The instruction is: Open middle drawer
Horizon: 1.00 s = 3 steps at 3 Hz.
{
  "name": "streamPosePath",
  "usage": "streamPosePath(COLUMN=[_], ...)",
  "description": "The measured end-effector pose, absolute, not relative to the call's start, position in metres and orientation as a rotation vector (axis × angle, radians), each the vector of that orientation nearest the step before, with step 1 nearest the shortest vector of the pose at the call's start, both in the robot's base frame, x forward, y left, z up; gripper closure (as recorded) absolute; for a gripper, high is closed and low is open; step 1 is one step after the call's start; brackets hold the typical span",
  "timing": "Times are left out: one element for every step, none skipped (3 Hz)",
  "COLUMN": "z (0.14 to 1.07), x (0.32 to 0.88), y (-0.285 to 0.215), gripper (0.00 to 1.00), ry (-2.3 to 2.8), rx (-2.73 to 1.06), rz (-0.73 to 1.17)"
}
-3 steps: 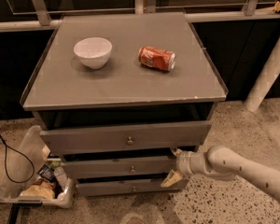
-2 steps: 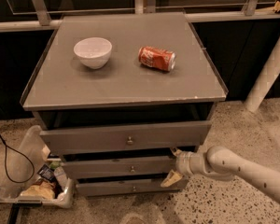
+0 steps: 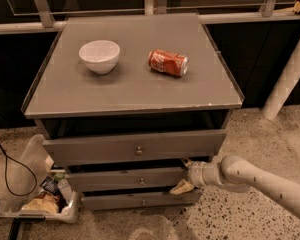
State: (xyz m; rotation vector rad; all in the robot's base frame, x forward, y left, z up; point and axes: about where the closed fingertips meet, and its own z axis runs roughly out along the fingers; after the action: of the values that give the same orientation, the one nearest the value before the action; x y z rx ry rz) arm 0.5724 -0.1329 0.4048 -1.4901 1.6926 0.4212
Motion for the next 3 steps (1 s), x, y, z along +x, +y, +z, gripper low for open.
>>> streamPosePath(z=[0.4048, 0.4048, 0.4088], x=[0.5724, 0.5724, 0.5733], y=[-0.1329, -0.1329, -0.1333], gripper=[0.41, 0.64, 0.87], ry=[1.693, 1.693, 1.693], rx=[-1.490, -1.490, -1.490], rz=[0.421, 0.421, 0.421])
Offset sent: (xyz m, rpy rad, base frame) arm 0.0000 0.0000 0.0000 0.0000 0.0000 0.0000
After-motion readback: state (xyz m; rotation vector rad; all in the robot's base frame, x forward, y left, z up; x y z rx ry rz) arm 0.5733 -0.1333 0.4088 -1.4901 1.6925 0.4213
